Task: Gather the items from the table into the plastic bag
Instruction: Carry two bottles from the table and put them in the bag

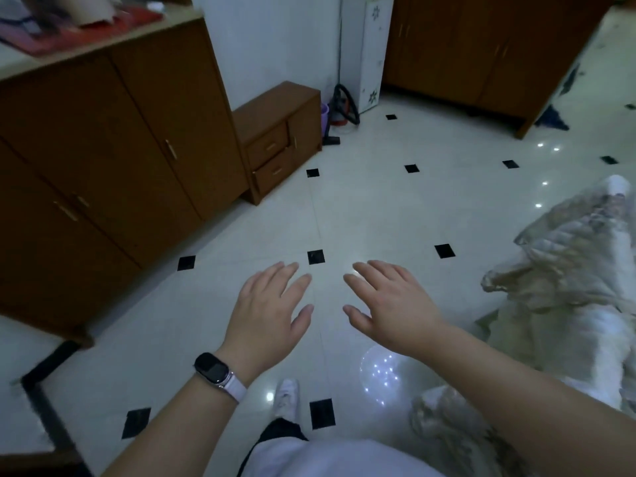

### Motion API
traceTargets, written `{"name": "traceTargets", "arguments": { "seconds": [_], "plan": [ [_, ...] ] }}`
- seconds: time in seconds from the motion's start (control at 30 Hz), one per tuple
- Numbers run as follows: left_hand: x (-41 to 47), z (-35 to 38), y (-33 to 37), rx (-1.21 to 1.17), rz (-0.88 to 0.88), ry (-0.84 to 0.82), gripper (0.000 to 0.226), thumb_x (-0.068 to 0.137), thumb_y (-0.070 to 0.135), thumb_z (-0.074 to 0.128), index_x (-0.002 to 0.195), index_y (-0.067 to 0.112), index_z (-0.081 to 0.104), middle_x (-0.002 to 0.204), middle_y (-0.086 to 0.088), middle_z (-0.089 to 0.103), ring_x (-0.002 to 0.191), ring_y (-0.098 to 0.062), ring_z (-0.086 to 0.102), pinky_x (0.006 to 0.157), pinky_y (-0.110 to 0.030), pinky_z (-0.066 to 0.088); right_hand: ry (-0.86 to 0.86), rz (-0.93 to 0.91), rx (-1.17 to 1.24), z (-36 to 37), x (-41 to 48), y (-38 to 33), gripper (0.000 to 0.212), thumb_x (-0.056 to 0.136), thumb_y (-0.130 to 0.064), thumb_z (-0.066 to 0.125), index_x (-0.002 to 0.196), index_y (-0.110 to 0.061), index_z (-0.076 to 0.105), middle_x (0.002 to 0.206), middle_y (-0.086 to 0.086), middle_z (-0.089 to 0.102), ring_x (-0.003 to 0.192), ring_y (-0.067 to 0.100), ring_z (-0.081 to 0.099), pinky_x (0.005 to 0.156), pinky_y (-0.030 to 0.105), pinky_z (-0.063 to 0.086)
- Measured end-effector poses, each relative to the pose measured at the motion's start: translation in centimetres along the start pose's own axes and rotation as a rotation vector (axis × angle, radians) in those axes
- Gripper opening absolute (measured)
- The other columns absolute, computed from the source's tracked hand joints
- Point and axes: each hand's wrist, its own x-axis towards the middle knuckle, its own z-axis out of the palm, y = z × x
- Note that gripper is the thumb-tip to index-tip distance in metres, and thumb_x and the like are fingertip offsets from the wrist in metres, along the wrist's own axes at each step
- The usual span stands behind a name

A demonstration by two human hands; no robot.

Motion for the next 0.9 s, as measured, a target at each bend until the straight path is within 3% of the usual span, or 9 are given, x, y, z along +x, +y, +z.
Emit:
{"name": "traceTargets", "arguments": {
  "seconds": [0.23,0.4,0.67,0.9],
  "plan": [
    [12.3,2.6,-9.6,-0.078,0.187,0.05,0.043,0.089,0.04,0.052,0.123,0.017,0.065,0.128,-0.006,0.062,0.121,-0.028,0.055,0.101,-0.041,0.039,0.027,0.173,-0.097,1.2,11.9,2.0,0.048,0.087,-0.049,0.048,0.115,-0.014,0.065,0.12,0.008,0.065,0.11,0.03,0.059,0.092,0.04,0.046],
    [21.2,4.1,-12.5,-0.203,0.318,0.09,0.039,0.089,0.037,0.055,0.118,0.014,0.068,0.12,-0.008,0.066,0.113,-0.031,0.06,0.097,-0.044,0.046,0.07,0.321,-0.17,-0.4,16.7,5.1,0.049,0.088,-0.049,0.048,0.118,-0.014,0.065,0.123,0.008,0.064,0.113,0.03,0.057,0.094,0.041,0.044],
    [33.3,8.5,-8.7,-0.298,0.541,0.043,0.04,0.09,0.036,0.056,0.121,0.013,0.066,0.124,-0.011,0.064,0.116,-0.034,0.058,0.097,-0.049,0.046,0.039,0.554,-0.23,0.5,17.1,12.8,0.05,0.088,-0.049,0.049,0.12,-0.014,0.064,0.124,0.008,0.063,0.115,0.03,0.056,0.097,0.042,0.042],
    [44.2,12.8,-2.1,-0.277,0.682,-0.015,0.04,0.09,0.038,0.054,0.119,0.014,0.067,0.124,-0.009,0.064,0.116,-0.033,0.058,0.099,-0.05,0.045,0.034,0.736,-0.195,3.4,16.5,23.6,0.05,0.088,-0.05,0.048,0.12,-0.014,0.063,0.124,0.008,0.063,0.116,0.031,0.057,0.097,0.042,0.044]
  ]
}}
